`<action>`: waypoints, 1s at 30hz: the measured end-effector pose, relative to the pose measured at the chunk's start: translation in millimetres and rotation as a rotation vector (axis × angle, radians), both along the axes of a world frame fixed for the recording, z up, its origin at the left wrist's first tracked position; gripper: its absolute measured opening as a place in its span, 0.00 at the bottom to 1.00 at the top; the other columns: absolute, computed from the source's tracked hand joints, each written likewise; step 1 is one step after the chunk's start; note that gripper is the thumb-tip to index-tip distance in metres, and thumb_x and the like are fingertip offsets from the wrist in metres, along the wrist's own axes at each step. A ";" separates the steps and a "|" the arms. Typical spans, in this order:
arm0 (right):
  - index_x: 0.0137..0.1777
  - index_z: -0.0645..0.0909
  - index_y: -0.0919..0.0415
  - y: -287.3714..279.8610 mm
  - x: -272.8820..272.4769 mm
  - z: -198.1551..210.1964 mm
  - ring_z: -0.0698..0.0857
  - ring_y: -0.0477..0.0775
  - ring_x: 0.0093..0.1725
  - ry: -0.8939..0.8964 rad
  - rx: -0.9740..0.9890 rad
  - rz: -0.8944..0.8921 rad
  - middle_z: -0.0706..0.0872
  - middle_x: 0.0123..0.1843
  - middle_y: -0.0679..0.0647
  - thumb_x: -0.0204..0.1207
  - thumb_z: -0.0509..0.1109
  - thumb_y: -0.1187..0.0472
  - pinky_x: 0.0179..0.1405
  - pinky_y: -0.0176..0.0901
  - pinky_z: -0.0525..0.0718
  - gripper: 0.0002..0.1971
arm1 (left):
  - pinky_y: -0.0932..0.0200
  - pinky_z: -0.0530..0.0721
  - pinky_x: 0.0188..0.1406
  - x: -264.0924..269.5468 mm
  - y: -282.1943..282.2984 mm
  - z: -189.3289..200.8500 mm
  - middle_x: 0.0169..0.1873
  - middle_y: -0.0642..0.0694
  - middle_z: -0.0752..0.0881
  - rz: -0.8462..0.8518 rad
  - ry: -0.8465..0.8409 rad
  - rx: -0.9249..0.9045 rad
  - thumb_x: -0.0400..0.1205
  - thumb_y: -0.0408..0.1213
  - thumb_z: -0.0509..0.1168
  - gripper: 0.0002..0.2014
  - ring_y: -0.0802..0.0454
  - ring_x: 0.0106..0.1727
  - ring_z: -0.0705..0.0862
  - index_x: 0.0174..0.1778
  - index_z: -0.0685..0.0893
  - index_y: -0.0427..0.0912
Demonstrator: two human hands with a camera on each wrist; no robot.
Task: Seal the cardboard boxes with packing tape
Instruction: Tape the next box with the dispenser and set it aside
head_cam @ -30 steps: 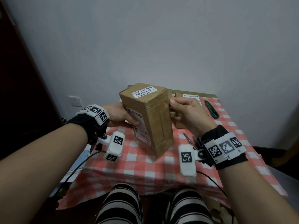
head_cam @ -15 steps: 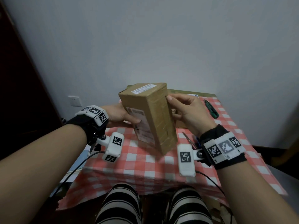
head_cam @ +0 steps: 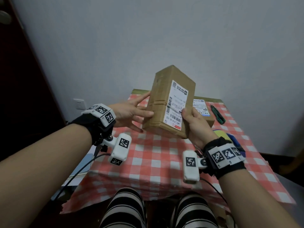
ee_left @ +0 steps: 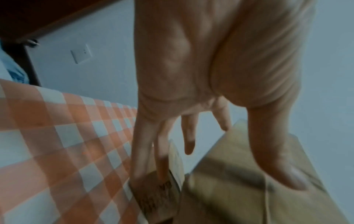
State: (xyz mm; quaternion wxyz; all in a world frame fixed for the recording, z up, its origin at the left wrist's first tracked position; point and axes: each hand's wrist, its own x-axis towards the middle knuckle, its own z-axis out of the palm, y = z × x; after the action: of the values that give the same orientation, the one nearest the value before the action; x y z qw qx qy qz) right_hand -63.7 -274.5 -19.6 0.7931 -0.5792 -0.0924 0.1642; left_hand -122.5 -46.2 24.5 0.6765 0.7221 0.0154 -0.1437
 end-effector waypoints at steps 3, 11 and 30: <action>0.75 0.70 0.52 6.0 0.3 -1.8 0.90 0.55 0.55 -0.013 -0.089 -0.035 0.89 0.62 0.56 0.88 0.58 0.57 0.52 0.57 0.90 0.17 | 0.36 0.86 0.50 -1.9 -9.7 -0.8 0.63 0.47 0.87 -0.016 -0.047 -0.030 0.69 0.26 0.74 0.48 0.40 0.57 0.87 0.77 0.63 0.71; 0.76 0.59 0.37 17.3 0.3 2.1 0.84 0.63 0.66 0.019 -0.173 -0.056 0.80 0.71 0.53 0.88 0.58 0.53 0.43 0.62 0.90 0.20 | 0.54 0.90 0.44 -4.3 -5.2 4.8 0.52 0.49 0.91 0.108 -0.155 0.000 0.68 0.27 0.74 0.35 0.51 0.47 0.90 0.73 0.78 0.50; 0.63 0.86 0.57 58.1 30.7 -5.5 0.89 0.53 0.58 -0.239 -0.329 -0.101 0.87 0.63 0.59 0.79 0.72 0.68 0.60 0.44 0.87 0.14 | 0.45 0.90 0.38 20.1 16.3 -14.4 0.54 0.45 0.86 0.503 -0.002 -0.244 0.83 0.54 0.63 0.19 0.46 0.51 0.88 0.65 0.81 0.48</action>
State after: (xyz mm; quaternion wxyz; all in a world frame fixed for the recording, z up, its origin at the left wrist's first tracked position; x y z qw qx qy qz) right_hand -32.9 -216.4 -25.0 0.6786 -0.7200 -0.1287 0.0675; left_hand -102.3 -29.9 10.1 0.7728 0.6089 0.1763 0.0287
